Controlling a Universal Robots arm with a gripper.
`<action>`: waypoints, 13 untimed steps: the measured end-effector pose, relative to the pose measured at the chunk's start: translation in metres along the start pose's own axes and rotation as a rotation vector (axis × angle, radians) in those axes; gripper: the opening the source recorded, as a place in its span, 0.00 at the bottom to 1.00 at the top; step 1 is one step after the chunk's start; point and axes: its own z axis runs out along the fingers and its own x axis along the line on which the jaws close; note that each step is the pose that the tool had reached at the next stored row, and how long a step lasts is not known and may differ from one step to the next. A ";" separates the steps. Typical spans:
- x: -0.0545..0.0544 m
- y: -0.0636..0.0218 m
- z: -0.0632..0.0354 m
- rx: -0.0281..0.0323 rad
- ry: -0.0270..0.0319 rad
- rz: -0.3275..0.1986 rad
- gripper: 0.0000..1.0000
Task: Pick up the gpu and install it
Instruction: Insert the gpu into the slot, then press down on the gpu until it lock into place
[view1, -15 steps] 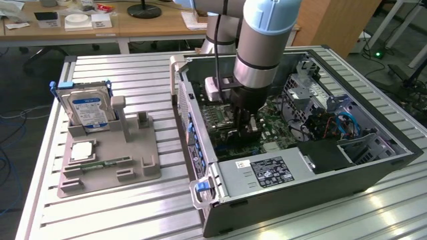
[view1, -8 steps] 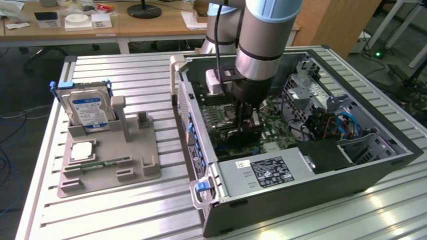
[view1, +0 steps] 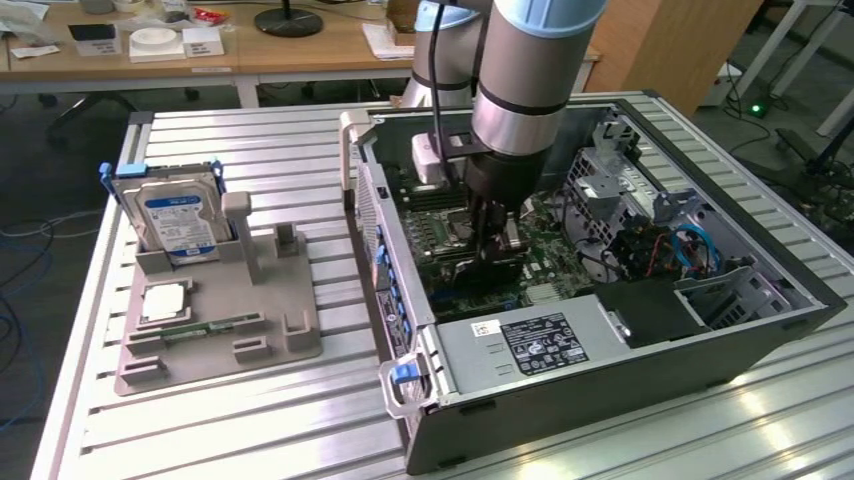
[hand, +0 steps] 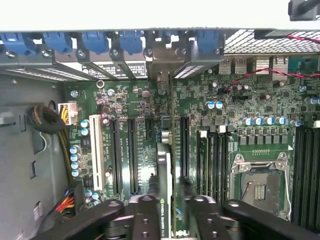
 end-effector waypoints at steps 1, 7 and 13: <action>0.000 0.0000 -0.0006 -0.0001 0.0003 0.000 0.27; 0.000 -0.0001 -0.0012 0.0000 0.0001 0.000 0.10; 0.000 0.0000 -0.0012 0.0000 0.0001 0.000 0.10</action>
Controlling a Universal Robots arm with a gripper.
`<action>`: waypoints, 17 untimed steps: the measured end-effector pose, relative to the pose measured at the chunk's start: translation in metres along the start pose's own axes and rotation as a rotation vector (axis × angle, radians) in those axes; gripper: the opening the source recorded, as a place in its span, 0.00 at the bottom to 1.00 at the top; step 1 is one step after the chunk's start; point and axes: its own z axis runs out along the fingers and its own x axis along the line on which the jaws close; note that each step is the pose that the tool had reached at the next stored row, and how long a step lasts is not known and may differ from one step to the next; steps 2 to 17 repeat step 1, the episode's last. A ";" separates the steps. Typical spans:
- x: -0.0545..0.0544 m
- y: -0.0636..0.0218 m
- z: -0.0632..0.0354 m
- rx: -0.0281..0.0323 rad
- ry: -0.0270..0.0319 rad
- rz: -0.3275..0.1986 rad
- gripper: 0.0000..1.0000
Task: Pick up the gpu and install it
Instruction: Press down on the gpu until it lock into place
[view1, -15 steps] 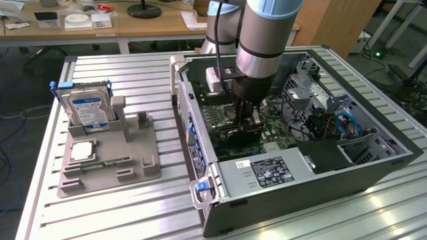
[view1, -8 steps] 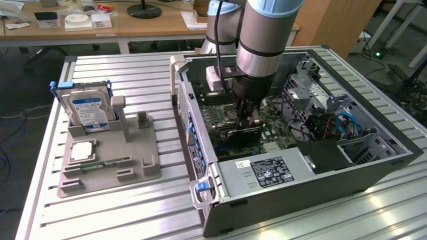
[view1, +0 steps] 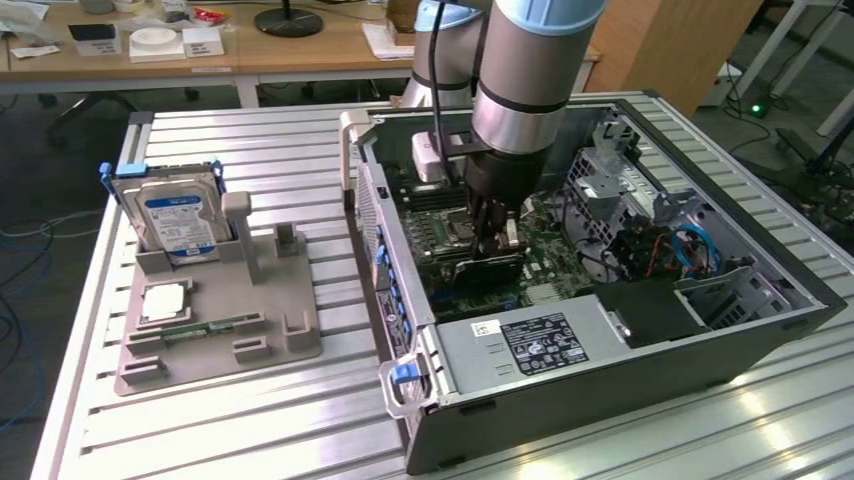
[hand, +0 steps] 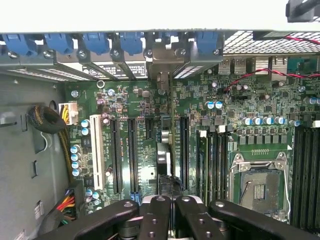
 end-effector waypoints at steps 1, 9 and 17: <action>0.000 0.0000 0.0000 0.0000 0.0001 0.000 0.10; 0.000 0.0000 0.0000 0.0000 0.0001 0.000 0.10; 0.000 0.0000 0.0000 0.0000 0.0001 0.000 0.10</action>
